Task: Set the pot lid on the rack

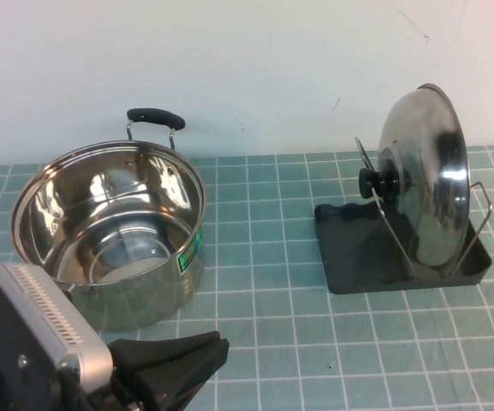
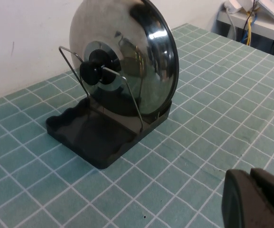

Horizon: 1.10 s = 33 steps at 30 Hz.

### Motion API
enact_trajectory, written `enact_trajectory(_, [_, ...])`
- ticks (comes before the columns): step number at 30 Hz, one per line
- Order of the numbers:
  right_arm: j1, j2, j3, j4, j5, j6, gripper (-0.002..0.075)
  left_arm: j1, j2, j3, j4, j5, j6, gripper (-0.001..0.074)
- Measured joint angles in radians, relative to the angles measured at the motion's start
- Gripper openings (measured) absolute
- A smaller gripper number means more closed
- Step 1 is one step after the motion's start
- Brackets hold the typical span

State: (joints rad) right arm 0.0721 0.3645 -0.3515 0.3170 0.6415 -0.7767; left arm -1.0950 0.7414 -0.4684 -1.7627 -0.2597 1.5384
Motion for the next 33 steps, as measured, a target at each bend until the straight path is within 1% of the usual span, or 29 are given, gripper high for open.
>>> enact_trajectory(6, [0.0, 0.0, 0.0, 0.0, 0.039, 0.0, 0.0, 0.0, 0.0, 0.0, 0.0, 0.0, -0.002, -0.0001])
enact_trajectory(18, [0.0, 0.0, 0.0, 0.002, 0.043, 0.0, 0.0, 0.0, -0.002, 0.002, 0.0, 0.0, -0.002, -0.0001])
enact_trajectory(22, [0.0, 0.0, 0.0, 0.006, 0.043, 0.0, 0.0, 0.01, -0.075, 0.039, 0.0, 0.007, 0.011, -0.0001])
enact_trajectory(24, [0.0, 0.0, 0.0, 0.007, 0.043, 0.0, 0.0, 0.046, -0.145, 0.072, 0.0, 0.017, 0.034, -0.0001])
enact_trajectory(27, [0.0, 0.0, 0.0, 0.007, 0.045, 0.0, 0.0, 0.138, -0.251, 0.127, 0.0, 0.021, 0.066, -0.0001])
enact_trajectory(30, [0.0, 0.0, 0.0, 0.007, 0.045, 0.0, 0.0, 0.272, -0.343, 0.188, 0.0, 0.04, 0.072, -0.0001])
enact_trajectory(33, [0.0, 0.0, 0.0, 0.007, 0.045, 0.0, 0.0, 0.433, -0.43, 0.25, 0.002, 0.079, 0.074, -0.0001])
